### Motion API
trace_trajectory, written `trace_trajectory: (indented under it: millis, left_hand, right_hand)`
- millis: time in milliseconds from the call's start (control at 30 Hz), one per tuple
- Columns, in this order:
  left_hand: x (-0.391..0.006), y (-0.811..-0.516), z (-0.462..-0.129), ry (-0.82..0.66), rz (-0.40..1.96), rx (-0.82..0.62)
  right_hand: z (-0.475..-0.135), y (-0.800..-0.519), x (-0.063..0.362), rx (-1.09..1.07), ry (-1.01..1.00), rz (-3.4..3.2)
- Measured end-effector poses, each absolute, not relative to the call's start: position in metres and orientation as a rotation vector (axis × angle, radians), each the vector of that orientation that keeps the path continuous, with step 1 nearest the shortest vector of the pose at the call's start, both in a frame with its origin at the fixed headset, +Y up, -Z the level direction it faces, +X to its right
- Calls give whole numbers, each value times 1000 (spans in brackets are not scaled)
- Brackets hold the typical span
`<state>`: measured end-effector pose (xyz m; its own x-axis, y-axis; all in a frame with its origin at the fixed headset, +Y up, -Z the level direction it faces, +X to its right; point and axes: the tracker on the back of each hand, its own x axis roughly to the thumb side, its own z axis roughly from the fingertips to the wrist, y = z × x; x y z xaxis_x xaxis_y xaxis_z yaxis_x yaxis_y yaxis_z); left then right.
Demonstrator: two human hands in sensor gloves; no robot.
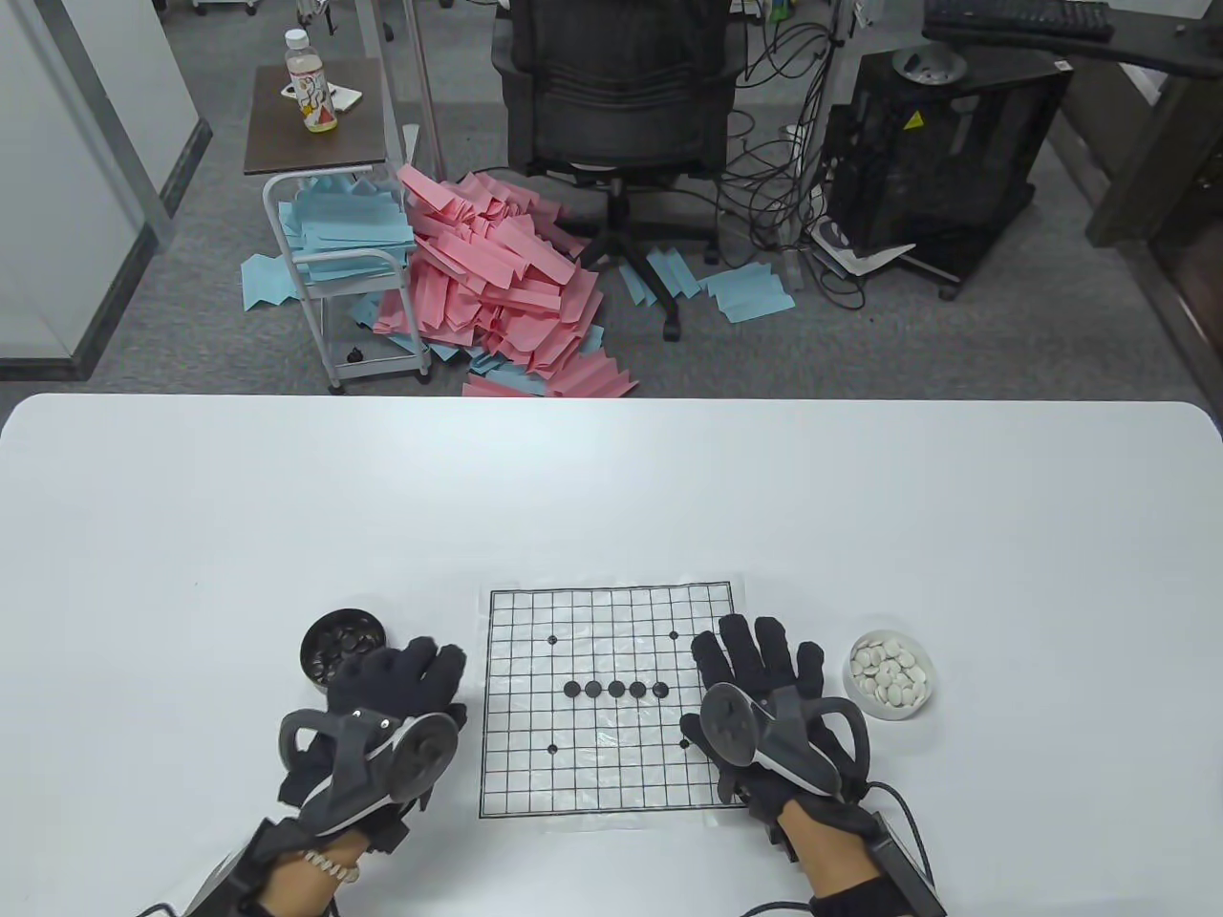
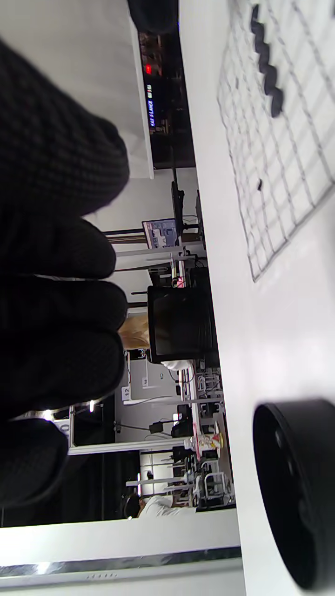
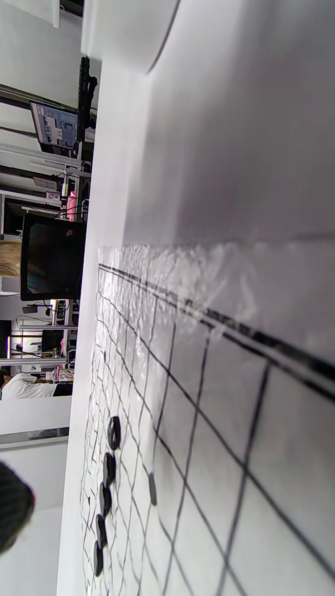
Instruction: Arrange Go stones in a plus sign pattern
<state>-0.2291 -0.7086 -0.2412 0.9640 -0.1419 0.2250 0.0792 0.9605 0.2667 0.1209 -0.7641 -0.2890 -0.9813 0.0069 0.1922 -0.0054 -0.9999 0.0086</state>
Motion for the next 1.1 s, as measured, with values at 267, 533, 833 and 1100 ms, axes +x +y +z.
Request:
trace_trajectory:
  millis: [267, 533, 833, 1100]
  left_hand:
    - [-261, -729, -227, -162, -61, 234]
    - [-263, -729, -228, -160, -57, 228]
    - [-272, -722, -225, -159, -60, 255]
    - [-275, -721, -225, -155, -51, 258]
  right_hand:
    - [-289, -767, 120, 301, 47, 3121]
    - [-292, -752, 132, 217, -26, 3074]
    - [-309, -701, 162, -139, -160, 3143]
    - [-344, -692, 208, -499, 37, 3295]
